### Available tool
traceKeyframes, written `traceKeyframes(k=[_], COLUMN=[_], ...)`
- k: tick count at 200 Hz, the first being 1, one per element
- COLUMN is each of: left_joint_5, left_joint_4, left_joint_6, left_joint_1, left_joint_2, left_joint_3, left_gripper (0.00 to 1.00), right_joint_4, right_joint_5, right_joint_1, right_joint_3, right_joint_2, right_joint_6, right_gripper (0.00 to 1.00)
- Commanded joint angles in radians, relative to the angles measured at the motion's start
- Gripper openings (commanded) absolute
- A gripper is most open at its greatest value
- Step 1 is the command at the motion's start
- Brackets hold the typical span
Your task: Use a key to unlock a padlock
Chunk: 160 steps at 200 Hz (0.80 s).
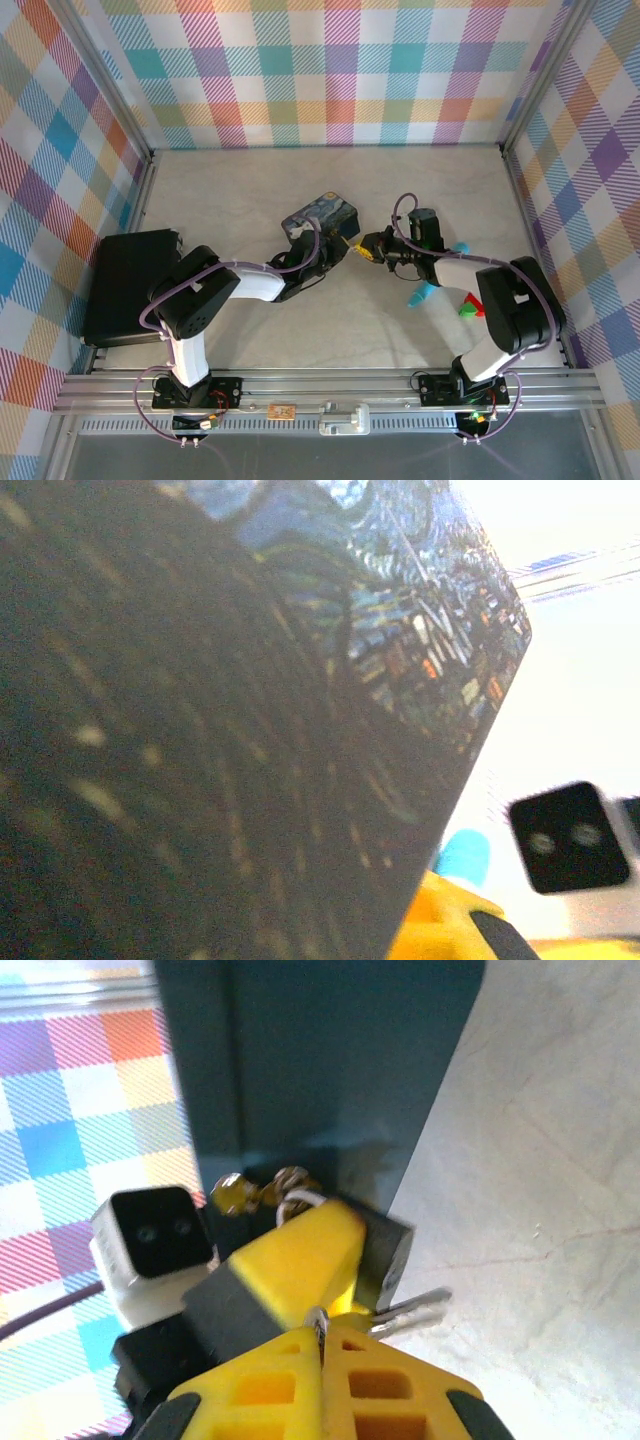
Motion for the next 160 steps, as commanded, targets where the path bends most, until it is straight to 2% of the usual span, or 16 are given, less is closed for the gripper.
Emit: traceKeyframes(k=[1, 30, 68, 77, 127, 160], left_joint_5=[-0.066, -0.085, -0.055, -0.051, -0.027, 0.01], left_joint_4=[-0.063, -0.09, -0.132, -0.135, -0.118, -0.162], left_joint_6=[0.046, 0.093, 0.162, 0.165, 0.155, 0.147], left_joint_1=[-0.008, 0.008, 0.014, 0.015, 0.044, 0.062], left_joint_2=[0.006, 0.025, 0.066, 0.073, 0.048, -0.065], left_joint_3=[0.015, 0.007, 0.029, 0.03, -0.015, -0.064], left_gripper=[0.0, 0.0, 0.01, 0.04, 0.37, 0.45], right_joint_4=[-0.116, -0.198, -0.272, -0.286, -0.341, -0.366], right_joint_5=[0.0, 0.02, 0.061, 0.076, 0.122, 0.137], right_joint_1=[0.005, -0.009, -0.016, -0.016, -0.015, -0.013], right_joint_3=[0.014, 0.012, 0.011, 0.013, 0.024, 0.041], right_joint_2=[-0.067, -0.09, -0.103, -0.107, -0.138, -0.145], right_joint_6=[-0.12, -0.181, -0.245, -0.258, -0.306, -0.329], right_gripper=[0.0, 0.0, 0.0, 0.0, 0.0, 0.0])
